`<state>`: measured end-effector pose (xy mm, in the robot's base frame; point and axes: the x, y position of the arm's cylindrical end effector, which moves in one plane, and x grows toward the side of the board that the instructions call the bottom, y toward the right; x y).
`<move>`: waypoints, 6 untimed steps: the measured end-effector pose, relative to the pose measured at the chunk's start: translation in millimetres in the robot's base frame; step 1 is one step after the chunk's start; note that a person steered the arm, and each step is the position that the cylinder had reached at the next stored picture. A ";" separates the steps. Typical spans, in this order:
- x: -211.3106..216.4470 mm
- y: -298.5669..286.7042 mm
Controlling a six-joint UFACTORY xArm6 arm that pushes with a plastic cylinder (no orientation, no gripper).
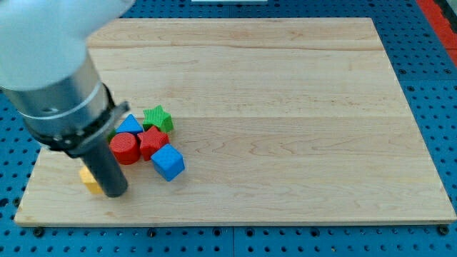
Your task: Slide the yellow hexagon towards bottom center
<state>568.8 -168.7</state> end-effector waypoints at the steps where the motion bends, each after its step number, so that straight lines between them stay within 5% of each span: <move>1: -4.2 -8.0; 3: 48.3 0.1; 5: -3.5 -109.1; 6: -8.8 -79.4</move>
